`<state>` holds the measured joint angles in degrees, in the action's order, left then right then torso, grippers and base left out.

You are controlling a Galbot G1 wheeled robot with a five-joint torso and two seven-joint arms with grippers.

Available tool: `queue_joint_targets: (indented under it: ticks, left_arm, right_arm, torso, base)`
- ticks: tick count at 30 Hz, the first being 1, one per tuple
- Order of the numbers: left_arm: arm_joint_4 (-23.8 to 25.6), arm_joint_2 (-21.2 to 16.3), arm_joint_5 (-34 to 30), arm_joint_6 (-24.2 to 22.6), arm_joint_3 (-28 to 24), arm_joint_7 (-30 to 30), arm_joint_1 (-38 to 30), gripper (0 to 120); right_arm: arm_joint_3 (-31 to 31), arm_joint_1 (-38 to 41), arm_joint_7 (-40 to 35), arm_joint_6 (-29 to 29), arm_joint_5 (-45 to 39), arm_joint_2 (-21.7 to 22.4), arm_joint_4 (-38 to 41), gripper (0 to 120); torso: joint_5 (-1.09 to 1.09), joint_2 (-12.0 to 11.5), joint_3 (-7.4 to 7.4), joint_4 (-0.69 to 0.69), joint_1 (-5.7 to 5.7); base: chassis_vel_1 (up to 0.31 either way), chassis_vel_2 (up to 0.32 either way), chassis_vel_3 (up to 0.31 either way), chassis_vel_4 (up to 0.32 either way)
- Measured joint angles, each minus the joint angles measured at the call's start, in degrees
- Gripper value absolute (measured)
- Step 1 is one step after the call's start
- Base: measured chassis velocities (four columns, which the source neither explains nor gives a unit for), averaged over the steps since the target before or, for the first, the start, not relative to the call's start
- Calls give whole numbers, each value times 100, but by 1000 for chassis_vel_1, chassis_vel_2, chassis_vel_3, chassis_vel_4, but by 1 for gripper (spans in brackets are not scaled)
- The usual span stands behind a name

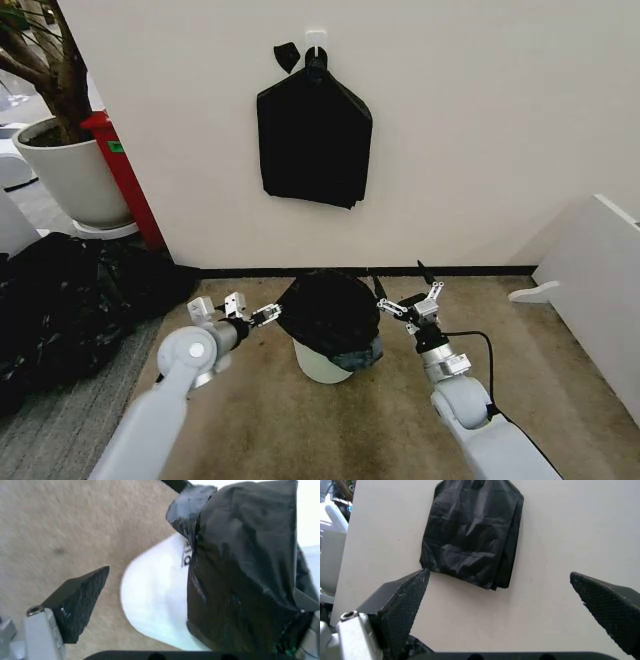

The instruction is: Place the garbage bag over the trash bin.

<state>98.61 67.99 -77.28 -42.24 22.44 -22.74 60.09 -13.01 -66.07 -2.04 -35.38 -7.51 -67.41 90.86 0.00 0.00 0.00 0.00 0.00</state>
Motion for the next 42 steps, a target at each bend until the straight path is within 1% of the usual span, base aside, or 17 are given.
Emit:
queue_joint_targets:
  ticks: [6,8,10,11,12,14,16,18,21,24,25,26,27,28,30,39,42]
  left_arm:
    - [-195,79,27,-25,13,348,52,100]
    - [-291,40,232,-25,-99,691,78,100]
    - [-334,5,604,-21,-266,1352,122,100]
    - [-344,9,787,-19,-342,1573,132,100]
    - [-344,9,787,-19,-342,1573,132,100]
    - [-373,50,1024,-16,-452,1813,132,100]
    - [-404,114,1122,-4,-500,1912,114,100]
    - [-413,168,1175,143,-504,2014,103,100]
    - [-410,168,1199,220,-501,2048,111,100]
    - [-381,110,1217,297,-498,2055,121,100]
    - [-359,96,1222,310,-498,2046,131,100]
    - [-349,95,1224,313,-498,2041,137,100]
    - [-349,95,1224,313,-498,2041,137,100]
    - [-314,94,1230,317,-497,2028,156,100]
    - [-256,99,1245,319,-492,2014,195,100]
    - [-23,108,1220,320,-385,1943,249,100]
    - [163,93,1105,315,-262,1891,263,100]
  right_arm:
    - [60,-38,-4,0,51,-26,2,100]
    - [116,-88,-7,-1,98,-37,1,100]
    - [236,-142,-14,-3,148,-75,-33,100]
    - [305,-160,-21,-3,158,-98,-56,100]
    - [305,-160,-21,-3,158,-98,-56,100]
    - [439,-181,-52,-2,162,-148,-92,100]
    - [582,-203,-102,24,154,-211,-111,100]
    - [716,-244,-172,91,201,-303,-135,100]
    - [765,-271,-276,170,378,-356,-160,100]
    - [824,-338,-711,507,1072,-429,-218,100]
    - [861,-357,-909,723,1279,-438,-236,100]
    - [885,-363,-1019,842,1360,-442,-244,100]
    - [885,-363,-1019,842,1360,-442,-244,100]
    - [933,-370,-1227,1067,1496,-455,-269,100]
    - [980,-382,-1397,1300,1661,-492,-343,100]
    - [990,-423,-1438,1403,2021,-602,-485,100]
    - [978,-423,-1428,1396,2053,-605,-503,100]
  torso:
    - [0,0,0,0,0]
    - [-1,0,0,0,0]
    - [1,0,0,0,0]
    - [0,0,0,0,0]
    - [0,0,0,0,0]
    - [0,0,0,0,0]
    - [-1,0,0,0,0]
    - [0,0,0,0,0]
    - [0,0,0,0,0]
    - [0,0,0,0,0]
    - [0,0,0,0,0]
    - [0,0,0,0,0]
    - [0,0,0,0,0]
    - [-1,0,0,0,0]
    - [0,0,0,0,0]
    - [-1,0,-1,-1,0]
    - [-1,0,-1,0,0]
  base:
    - [0,0,0,0]
    - [0,0,0,0]
    - [0,0,0,0]
    - [0,0,0,0]
    - [0,0,0,0]
    - [0,0,0,0]
    - [0,0,0,0]
    - [0,0,0,0]
    - [0,0,0,0]
    - [0,0,0,0]
    - [0,0,0,0]
    - [0,0,0,0]
    - [0,0,0,0]
    - [0,0,0,0]
    - [0,0,0,0]
    - [0,0,0,0]
    - [0,0,0,0]
